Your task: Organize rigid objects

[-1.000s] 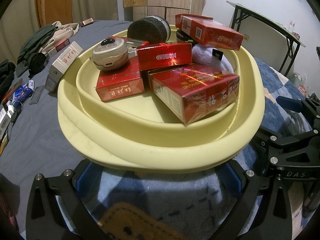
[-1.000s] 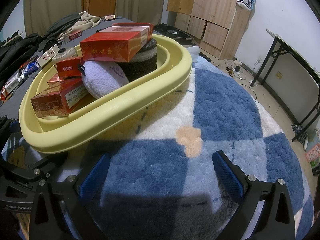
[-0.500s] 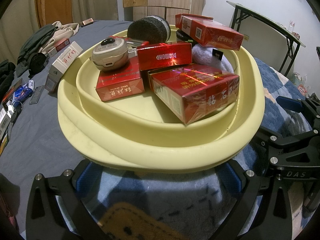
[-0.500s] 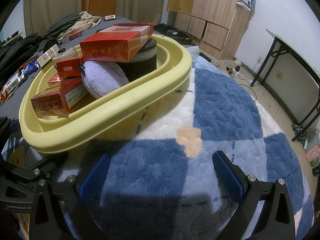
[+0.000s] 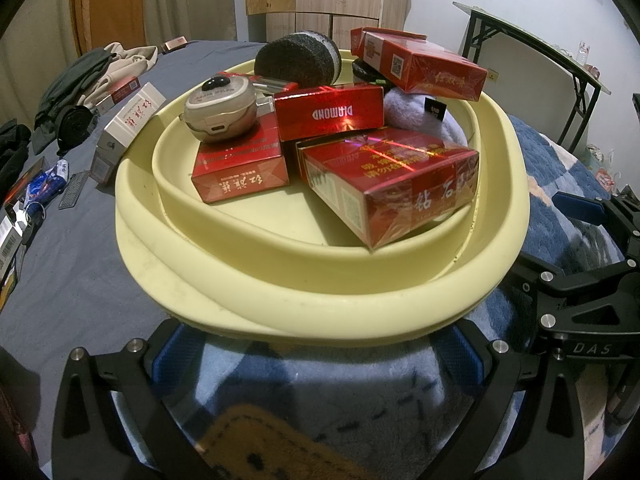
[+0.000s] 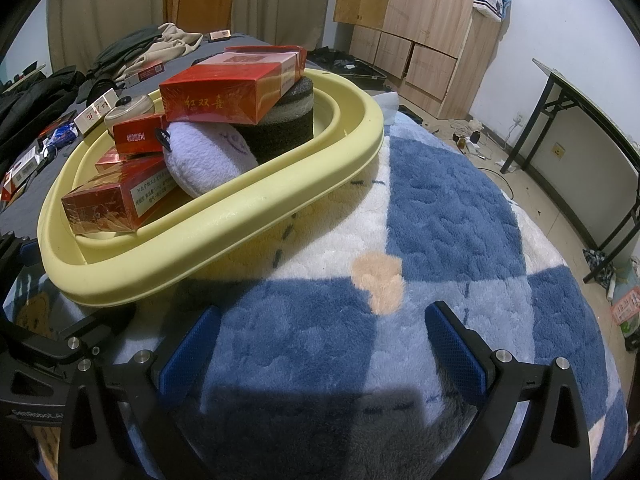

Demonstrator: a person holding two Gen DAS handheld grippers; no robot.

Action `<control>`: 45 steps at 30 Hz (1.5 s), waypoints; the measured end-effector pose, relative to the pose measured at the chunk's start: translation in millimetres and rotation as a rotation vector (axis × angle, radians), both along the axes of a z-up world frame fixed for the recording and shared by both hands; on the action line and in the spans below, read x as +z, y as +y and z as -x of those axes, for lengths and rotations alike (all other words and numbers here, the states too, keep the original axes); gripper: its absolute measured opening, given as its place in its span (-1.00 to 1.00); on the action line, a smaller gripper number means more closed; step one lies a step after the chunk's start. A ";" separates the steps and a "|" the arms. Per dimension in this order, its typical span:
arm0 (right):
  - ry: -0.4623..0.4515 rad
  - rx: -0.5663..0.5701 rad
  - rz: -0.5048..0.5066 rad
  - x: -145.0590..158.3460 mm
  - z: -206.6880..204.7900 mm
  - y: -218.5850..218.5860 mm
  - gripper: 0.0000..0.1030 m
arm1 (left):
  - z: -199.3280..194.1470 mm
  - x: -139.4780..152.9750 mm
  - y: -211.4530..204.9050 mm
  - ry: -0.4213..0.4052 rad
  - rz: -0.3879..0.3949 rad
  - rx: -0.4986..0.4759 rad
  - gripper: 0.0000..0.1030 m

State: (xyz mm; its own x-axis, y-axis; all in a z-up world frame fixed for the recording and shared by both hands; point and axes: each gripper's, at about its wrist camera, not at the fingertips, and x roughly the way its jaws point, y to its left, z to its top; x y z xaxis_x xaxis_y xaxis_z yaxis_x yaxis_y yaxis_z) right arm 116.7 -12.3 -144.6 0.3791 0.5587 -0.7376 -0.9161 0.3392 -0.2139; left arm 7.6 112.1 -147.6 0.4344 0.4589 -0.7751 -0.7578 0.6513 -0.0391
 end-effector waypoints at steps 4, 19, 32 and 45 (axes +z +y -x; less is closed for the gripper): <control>0.001 0.000 0.000 0.0 0.0 -0.1 0.99 | 0.0 0.0 0.0 0.000 0.000 0.000 1.00; 0.001 0.000 0.000 0.1 -0.1 -0.1 0.99 | -0.1 0.3 1.1 0.000 0.000 0.000 1.00; 0.001 0.000 0.000 0.1 0.0 -0.1 0.99 | -0.1 0.6 2.3 0.000 0.000 0.000 1.00; 0.001 0.000 0.000 0.0 -0.1 -0.1 0.99 | -0.1 0.3 1.1 0.000 0.000 0.000 1.00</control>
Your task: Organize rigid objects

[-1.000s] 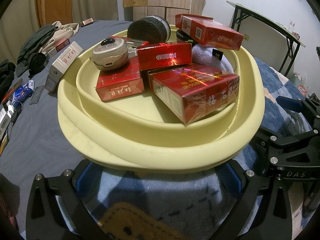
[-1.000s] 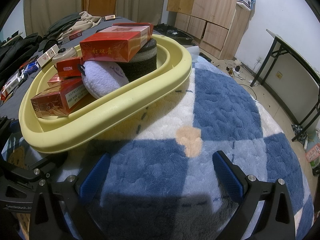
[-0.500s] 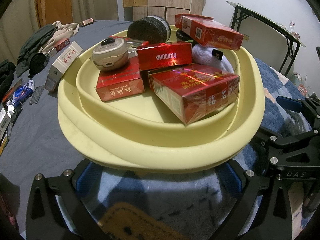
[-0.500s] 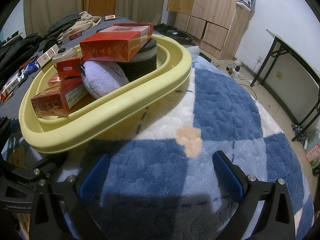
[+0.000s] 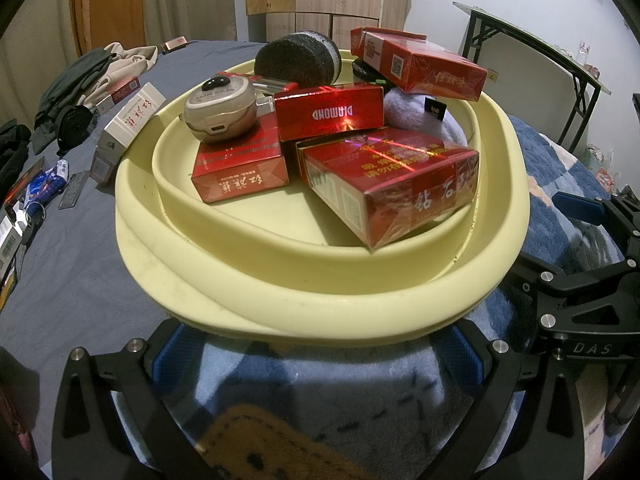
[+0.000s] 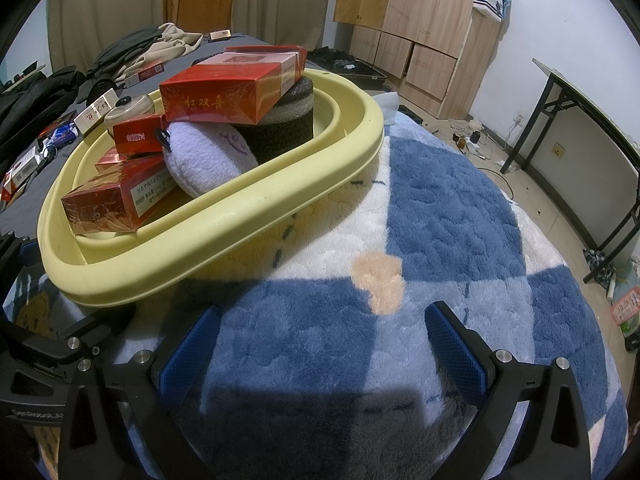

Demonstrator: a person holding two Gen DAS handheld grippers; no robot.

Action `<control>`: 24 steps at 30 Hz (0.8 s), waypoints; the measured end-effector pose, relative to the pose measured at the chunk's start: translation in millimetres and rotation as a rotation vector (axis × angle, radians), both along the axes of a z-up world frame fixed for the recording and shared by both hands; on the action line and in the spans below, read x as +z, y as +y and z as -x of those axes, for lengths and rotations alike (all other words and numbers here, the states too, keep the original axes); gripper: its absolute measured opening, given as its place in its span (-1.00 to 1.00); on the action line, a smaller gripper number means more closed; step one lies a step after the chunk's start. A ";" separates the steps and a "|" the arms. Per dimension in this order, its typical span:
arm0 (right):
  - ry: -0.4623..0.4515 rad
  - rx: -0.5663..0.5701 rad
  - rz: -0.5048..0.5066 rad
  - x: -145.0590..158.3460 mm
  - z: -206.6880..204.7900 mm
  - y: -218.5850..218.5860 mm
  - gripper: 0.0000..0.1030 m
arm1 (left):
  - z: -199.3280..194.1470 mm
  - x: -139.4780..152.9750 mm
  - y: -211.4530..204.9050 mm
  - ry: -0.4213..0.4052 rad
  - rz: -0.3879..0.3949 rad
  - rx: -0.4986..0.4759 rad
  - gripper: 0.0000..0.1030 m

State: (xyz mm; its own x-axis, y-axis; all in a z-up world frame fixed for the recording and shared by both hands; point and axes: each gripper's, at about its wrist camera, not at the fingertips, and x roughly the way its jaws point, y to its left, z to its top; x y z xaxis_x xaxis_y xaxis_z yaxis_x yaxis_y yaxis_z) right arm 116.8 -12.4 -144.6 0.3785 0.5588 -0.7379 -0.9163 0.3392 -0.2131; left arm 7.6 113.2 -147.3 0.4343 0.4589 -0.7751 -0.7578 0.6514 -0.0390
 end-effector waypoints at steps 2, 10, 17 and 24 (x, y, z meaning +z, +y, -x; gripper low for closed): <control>0.000 0.000 0.000 0.0 0.0 0.0 0.99 | 0.1 -0.1 -0.5 0.000 0.000 0.000 1.00; 0.000 0.000 0.000 0.0 0.1 -0.1 0.99 | 0.1 -0.3 -1.0 0.000 0.000 0.000 1.00; 0.000 0.000 0.000 0.1 0.1 -0.1 0.99 | 0.0 0.0 0.2 0.000 0.000 0.000 1.00; 0.000 0.000 0.000 0.1 0.0 -0.1 0.99 | 0.1 -0.3 -0.9 0.000 0.000 0.000 1.00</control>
